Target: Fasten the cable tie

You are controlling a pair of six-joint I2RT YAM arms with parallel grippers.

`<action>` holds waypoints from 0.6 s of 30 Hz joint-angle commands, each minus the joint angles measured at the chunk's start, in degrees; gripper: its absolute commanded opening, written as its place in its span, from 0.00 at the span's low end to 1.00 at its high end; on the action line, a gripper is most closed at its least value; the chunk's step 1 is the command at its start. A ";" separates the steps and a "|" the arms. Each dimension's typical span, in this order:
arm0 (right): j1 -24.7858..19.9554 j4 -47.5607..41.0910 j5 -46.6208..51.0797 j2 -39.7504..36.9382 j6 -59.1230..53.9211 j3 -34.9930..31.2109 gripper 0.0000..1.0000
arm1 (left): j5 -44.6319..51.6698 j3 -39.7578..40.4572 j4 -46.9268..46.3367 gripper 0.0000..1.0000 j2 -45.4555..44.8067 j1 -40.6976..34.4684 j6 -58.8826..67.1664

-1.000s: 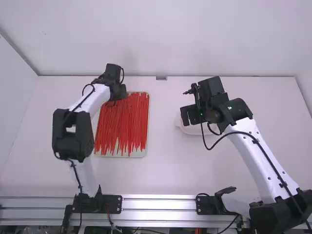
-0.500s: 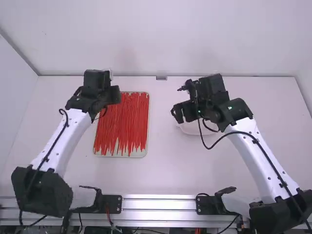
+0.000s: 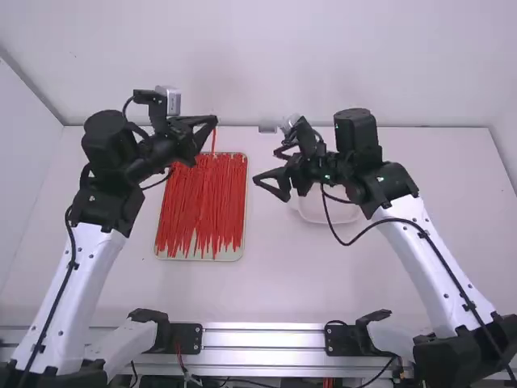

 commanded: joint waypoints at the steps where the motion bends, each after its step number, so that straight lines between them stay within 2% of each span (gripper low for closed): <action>1: 0.07 1.81 -9.20 -0.59 -0.66 1.62 0.99 | 9.73 -0.11 2.21 0.02 0.02 -0.59 -2.19; 5: 0.07 6.67 -13.53 -0.59 -0.66 1.62 0.99 | 19.23 -0.11 12.85 0.02 2.21 -0.50 -8.04; 8: 0.07 9.92 -15.47 -0.59 -0.63 1.62 0.99 | 22.84 -0.11 20.65 0.02 3.39 -1.27 -13.66; 10: -0.04 13.99 -17.88 -0.59 0.20 1.62 0.99 | 24.17 -0.11 27.65 0.02 4.61 -2.38 -17.77; 15: -0.02 20.70 -19.54 -0.59 4.15 1.62 1.00 | 24.06 -0.11 34.80 0.02 6.40 -4.39 -20.39; 18: -0.04 24.39 -19.61 -0.59 6.40 1.62 0.97 | 24.04 -0.11 39.52 0.02 7.10 -5.42 -23.30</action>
